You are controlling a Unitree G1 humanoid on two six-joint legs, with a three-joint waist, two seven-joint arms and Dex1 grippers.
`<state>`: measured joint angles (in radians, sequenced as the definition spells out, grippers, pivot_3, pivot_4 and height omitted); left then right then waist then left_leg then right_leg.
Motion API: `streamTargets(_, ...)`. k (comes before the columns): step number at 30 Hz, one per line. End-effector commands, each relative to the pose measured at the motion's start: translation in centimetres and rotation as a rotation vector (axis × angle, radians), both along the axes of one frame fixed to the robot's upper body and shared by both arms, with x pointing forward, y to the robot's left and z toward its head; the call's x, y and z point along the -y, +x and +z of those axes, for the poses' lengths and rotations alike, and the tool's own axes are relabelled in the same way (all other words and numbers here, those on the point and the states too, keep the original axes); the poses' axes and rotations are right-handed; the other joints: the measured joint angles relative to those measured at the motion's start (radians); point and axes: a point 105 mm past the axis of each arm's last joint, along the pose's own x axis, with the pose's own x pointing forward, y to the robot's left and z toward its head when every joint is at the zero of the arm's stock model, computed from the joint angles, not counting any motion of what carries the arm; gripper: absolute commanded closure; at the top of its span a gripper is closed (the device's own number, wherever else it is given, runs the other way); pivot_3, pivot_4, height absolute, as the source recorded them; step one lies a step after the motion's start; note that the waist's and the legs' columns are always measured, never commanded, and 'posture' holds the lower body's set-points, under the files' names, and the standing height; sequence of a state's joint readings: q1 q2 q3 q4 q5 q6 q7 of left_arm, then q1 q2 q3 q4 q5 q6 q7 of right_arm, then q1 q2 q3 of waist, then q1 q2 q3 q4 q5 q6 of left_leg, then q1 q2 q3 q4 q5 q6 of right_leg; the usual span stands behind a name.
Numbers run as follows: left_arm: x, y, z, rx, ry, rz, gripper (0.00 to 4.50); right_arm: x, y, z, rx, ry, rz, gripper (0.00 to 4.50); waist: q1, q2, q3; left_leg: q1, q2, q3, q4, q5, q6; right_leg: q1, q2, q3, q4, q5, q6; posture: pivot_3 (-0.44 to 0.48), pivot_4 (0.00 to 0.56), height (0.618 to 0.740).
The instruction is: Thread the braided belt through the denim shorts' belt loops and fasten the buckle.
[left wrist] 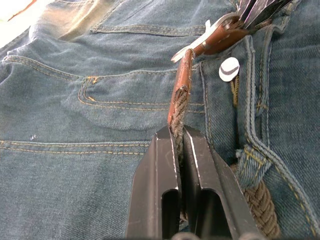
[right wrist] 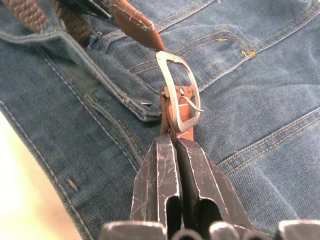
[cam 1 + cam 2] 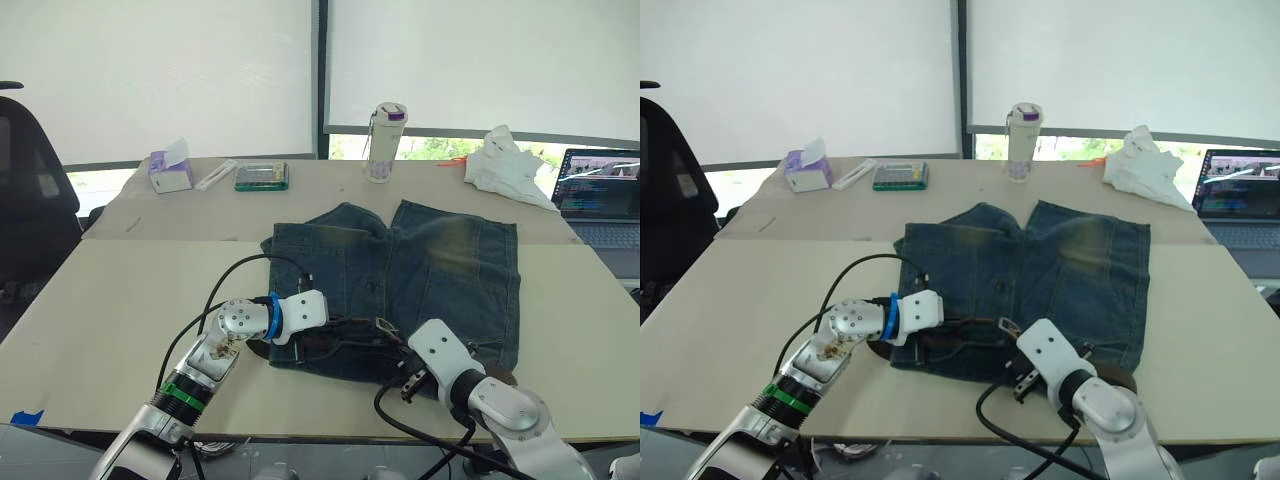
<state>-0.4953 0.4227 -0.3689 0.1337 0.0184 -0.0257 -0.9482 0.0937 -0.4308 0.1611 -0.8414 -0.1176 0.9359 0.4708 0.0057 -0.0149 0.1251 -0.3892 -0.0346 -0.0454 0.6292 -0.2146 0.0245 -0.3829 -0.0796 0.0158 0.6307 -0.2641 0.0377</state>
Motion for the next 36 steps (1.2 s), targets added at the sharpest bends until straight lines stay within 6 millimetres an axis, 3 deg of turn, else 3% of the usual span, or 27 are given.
streamTargets(1,0.7,-0.4,0.7,0.06,-0.013,-0.02,4.5,-0.3,0.4,1.0,0.022,0.076,-0.028,4.48,-0.003,0.0,0.0,0.0,0.0,0.0,0.0,0.0,0.0,0.0,0.0,0.0,0.0,0.0,0.0,0.0,0.15,0.74)
streamTargets(15,2.8,0.4,1.9,0.094,-0.122,0.02,4.5,-1.2,1.1,1.4,0.005,0.119,0.018,4.48,-0.012,0.0,0.0,0.0,0.0,0.0,0.0,0.0,0.0,0.0,0.001,0.0,0.001,0.0,0.0,0.0,0.15,0.74)
streamTargets(28,2.0,1.8,1.0,0.112,-0.046,0.102,4.5,-1.8,0.9,2.4,0.042,0.131,0.071,4.48,-0.019,0.0,0.0,0.0,0.0,-0.001,0.0,0.0,0.0,-0.001,0.002,0.0,0.001,0.0,0.0,0.0,0.15,0.74)
streamTargets(36,2.5,1.3,1.4,0.105,-0.085,0.072,4.5,-1.9,1.1,2.2,0.046,0.096,0.079,4.48,-0.018,0.001,0.0,0.0,0.0,-0.001,0.0,0.0,0.0,-0.001,0.001,0.001,0.001,0.0,0.0,0.0,0.15,0.74)
